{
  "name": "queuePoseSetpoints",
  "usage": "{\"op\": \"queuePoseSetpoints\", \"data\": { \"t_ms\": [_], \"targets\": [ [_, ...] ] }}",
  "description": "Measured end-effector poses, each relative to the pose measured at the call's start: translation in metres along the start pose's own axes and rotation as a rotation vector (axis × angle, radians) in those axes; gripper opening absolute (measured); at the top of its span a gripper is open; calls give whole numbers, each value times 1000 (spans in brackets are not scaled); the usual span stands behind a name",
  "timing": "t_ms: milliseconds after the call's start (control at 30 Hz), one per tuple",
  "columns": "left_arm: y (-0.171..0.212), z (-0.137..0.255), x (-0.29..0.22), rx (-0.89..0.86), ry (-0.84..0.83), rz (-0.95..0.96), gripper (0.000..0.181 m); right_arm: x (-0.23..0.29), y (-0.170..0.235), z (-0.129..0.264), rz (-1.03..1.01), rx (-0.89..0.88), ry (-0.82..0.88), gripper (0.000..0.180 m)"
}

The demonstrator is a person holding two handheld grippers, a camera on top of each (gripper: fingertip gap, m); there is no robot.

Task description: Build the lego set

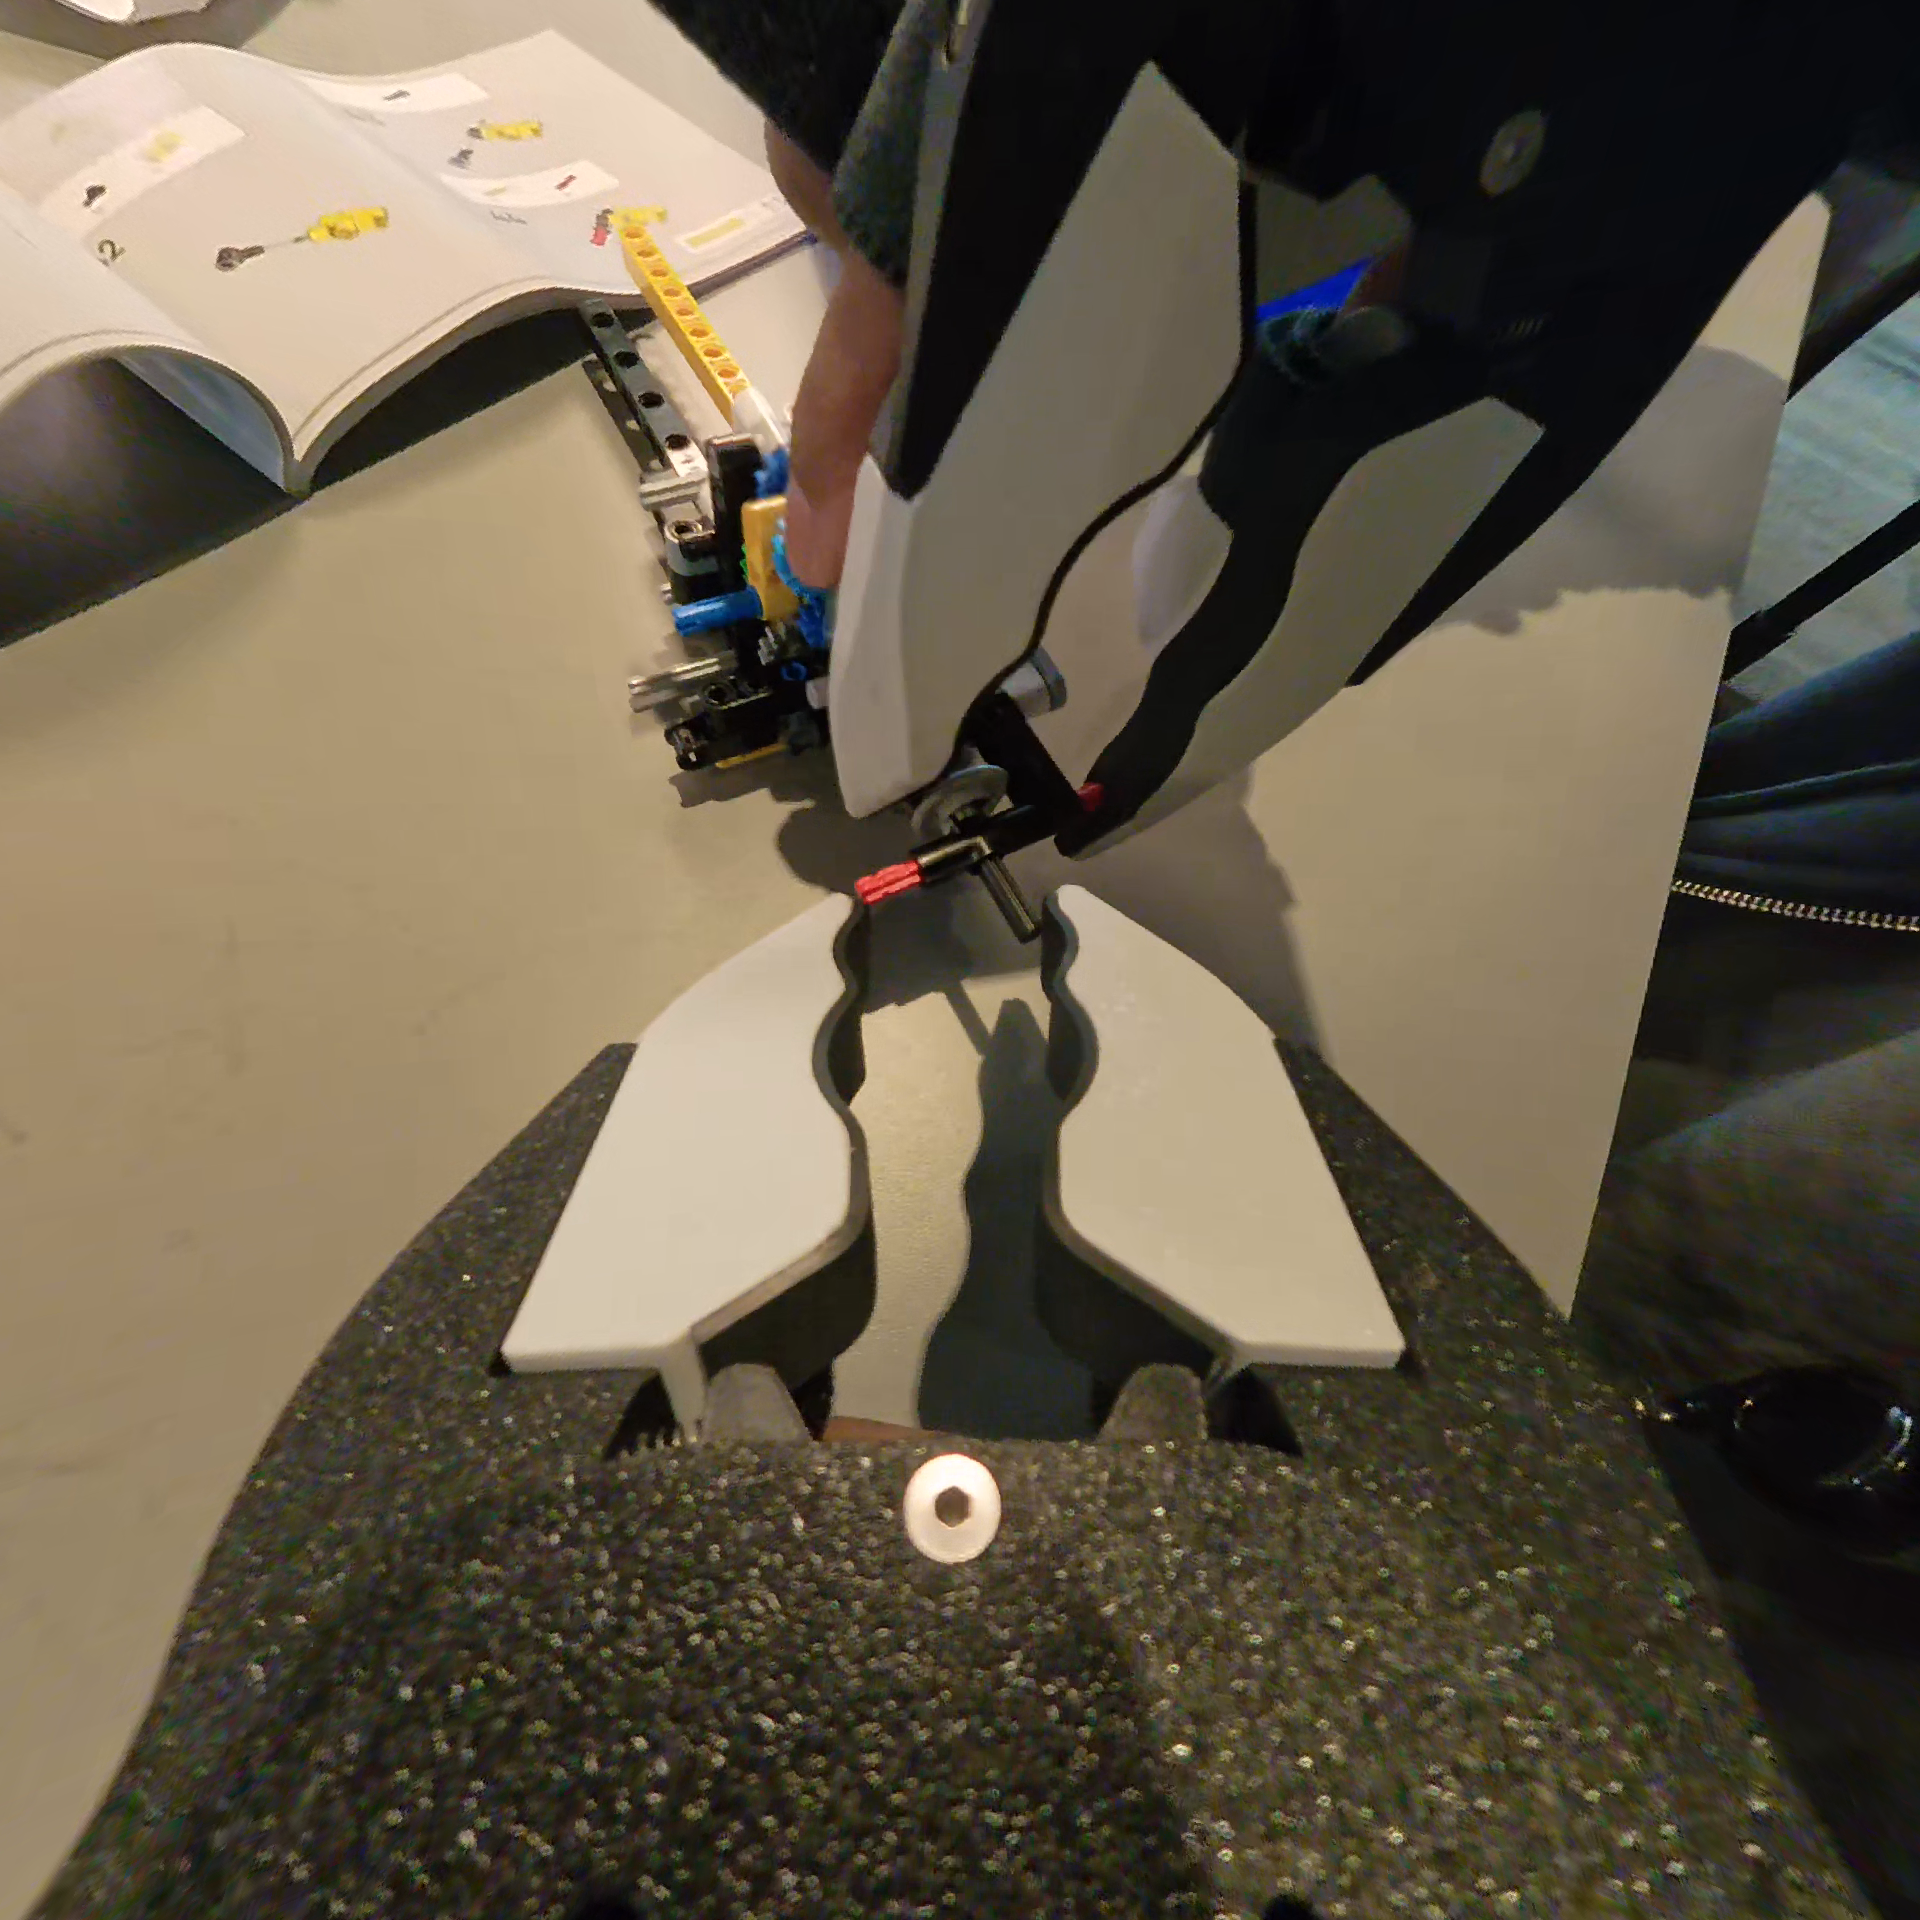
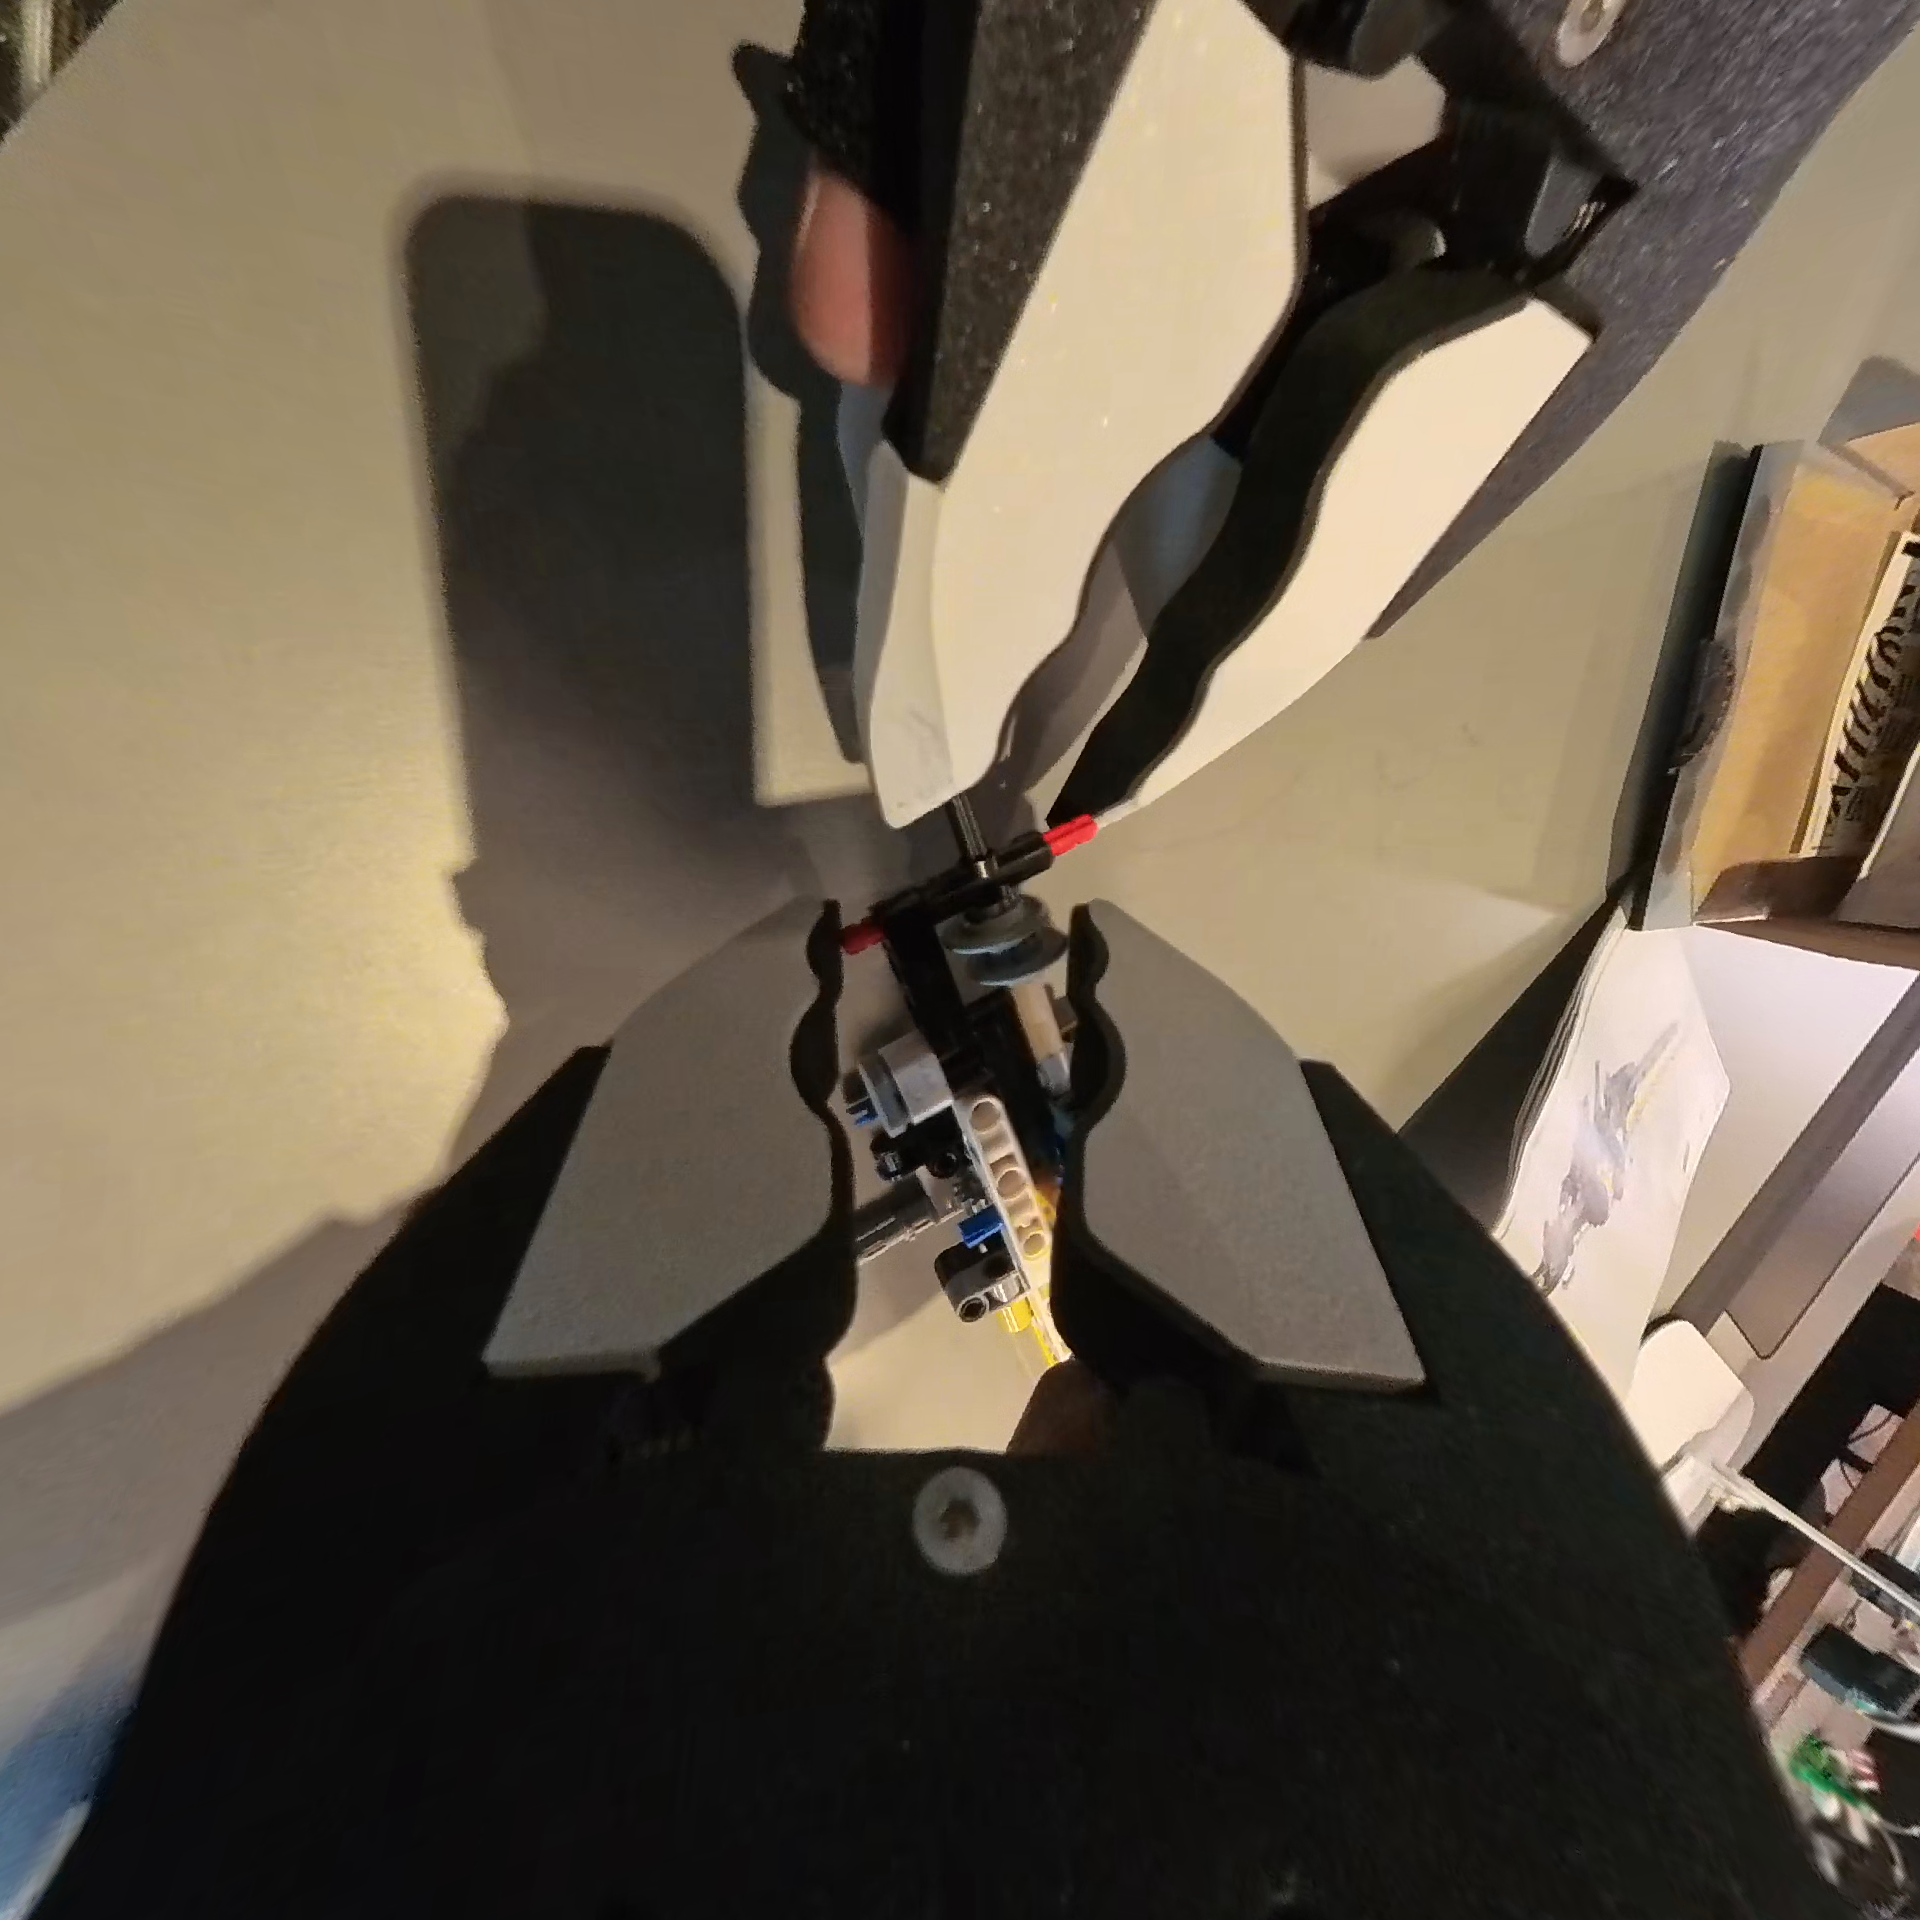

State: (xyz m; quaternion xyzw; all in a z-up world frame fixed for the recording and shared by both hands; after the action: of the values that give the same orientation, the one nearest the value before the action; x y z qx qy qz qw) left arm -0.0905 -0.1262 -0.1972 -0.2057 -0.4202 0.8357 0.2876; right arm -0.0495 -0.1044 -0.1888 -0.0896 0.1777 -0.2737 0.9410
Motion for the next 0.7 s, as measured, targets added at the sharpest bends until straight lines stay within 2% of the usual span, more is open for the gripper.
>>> {"op": "queuePoseSetpoints", "data": {
  "t_ms": [600,633,667,700],
  "targets": [
    [1,-1,0,17,1,14,30,0,1,-2,67,4,-1,39],
    [1,-1,-1,20,16,16,21,0,1,-2,69,3,2,38],
    [0,-2,-6,14,46,27,17,-3,1,-1,59,-5,19,30],
    [3,-6,-6,46,30,27,13,-7,-3,3,46,-41,41,13]
  ]
}}
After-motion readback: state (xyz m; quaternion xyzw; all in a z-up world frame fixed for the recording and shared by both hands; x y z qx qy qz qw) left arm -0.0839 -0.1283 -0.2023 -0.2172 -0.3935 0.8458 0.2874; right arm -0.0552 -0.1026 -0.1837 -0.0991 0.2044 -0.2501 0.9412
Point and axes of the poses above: each gripper's, where its closed fingertips meet, z back along the fingers, y out of its underside, x = y × z across the jaws, the point moved 3 cm from there along z, back along the fingers, and after that the axes turned 6 degrees about -y, right-handed, at the moved point
